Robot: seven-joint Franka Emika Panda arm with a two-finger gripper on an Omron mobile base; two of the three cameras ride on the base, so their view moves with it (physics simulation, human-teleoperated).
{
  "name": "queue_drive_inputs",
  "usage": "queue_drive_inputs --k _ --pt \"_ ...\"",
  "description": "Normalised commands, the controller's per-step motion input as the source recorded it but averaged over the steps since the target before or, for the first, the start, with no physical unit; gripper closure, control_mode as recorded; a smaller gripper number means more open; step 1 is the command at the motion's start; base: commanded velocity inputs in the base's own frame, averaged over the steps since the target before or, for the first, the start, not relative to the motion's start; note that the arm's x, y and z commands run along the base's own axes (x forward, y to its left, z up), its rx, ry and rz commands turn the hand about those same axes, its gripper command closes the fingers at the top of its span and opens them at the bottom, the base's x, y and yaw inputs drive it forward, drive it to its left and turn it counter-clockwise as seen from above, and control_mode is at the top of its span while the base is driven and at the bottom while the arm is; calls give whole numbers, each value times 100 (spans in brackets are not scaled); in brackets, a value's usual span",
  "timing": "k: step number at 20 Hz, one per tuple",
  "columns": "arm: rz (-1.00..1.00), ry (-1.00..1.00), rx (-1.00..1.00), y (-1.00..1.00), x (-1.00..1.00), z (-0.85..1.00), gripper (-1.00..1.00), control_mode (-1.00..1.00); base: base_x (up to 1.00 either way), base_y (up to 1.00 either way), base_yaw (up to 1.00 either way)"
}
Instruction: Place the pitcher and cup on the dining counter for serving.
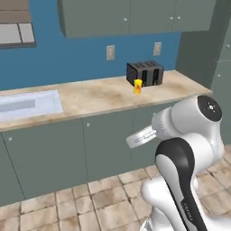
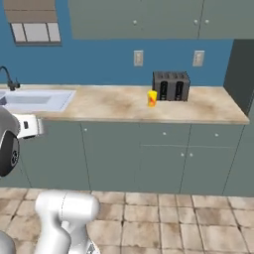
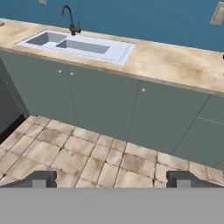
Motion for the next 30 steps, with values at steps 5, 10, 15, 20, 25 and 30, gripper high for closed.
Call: queue_drive_inputs --k 5,10,15,20,25,30 --pt "0 0 0 0 0 0 -100 100 100 -65 11" --pt "0 0 0 0 0 0 -100 100 100 -65 16" --pt "0 0 0 0 0 0 -100 100 100 -52 13" --pt "0 0 0 0 0 0 -100 100 98 -17 10" --pt "0 0 0 0 0 0 -100 100 25 0 0" --pt "0 0 0 0 0 0 -100 100 0 0 0"
